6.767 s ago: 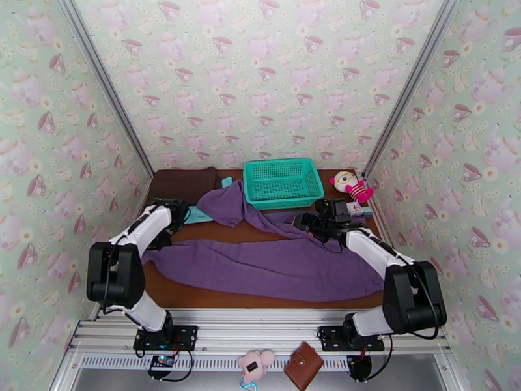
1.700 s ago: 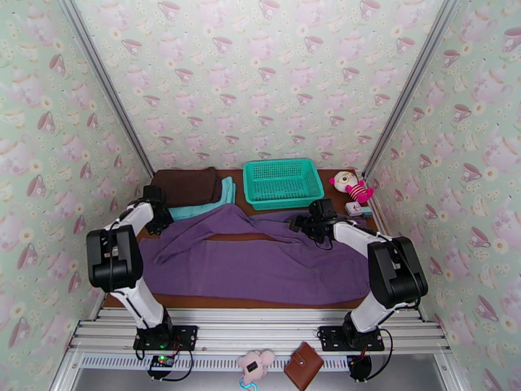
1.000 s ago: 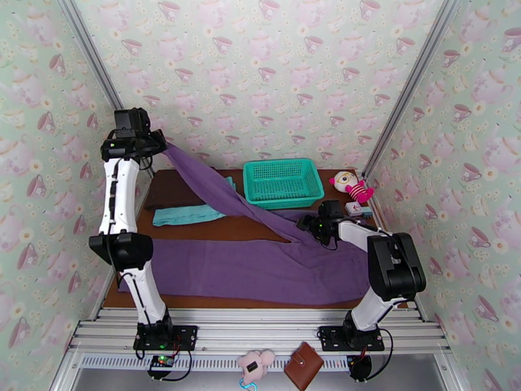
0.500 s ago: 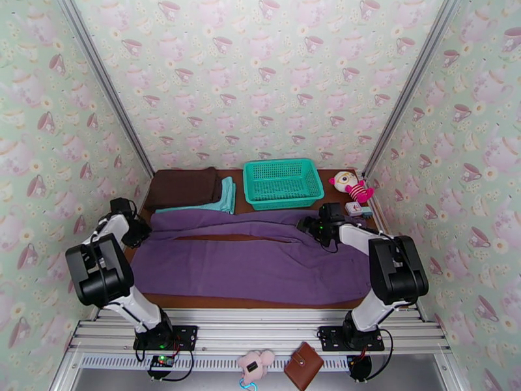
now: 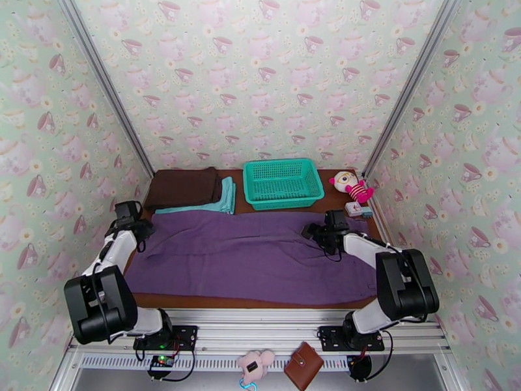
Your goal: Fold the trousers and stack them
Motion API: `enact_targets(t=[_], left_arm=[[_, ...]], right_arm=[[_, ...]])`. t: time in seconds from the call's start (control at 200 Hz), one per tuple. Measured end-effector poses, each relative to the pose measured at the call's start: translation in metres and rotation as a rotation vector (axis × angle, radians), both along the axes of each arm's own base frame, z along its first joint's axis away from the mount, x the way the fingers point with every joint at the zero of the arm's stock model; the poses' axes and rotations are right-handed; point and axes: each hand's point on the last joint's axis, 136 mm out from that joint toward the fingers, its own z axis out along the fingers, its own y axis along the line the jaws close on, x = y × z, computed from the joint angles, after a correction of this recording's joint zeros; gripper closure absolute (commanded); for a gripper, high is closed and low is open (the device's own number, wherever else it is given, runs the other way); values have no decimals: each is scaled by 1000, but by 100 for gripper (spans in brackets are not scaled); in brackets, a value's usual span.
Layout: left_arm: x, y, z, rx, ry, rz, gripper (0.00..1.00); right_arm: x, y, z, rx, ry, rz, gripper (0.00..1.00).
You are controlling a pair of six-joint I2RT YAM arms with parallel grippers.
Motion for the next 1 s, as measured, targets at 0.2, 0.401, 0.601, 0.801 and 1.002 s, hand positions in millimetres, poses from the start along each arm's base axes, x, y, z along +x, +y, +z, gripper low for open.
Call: enact_targets(t=[0.2,0.401,0.601,0.801,1.002], left_arm=[[44,-29,1,-33,24,-123,57],[-12,-158,-16,-119,75,-380,56],[-98,-205,-73,-223,229,-395,55],[-120,-207,-102,-272,262,-292,51],[-128,-223,-99,-286,213,-267,44]], right_arm=[[-20,72,25,-34,-34,217,6],[-68,92,7,-30,60,293,5],[-100,72,-14,-55,157,243,5],[-114,56,-16,-74,179,164,3],[-138,28,-9,-149,214,104,3]])
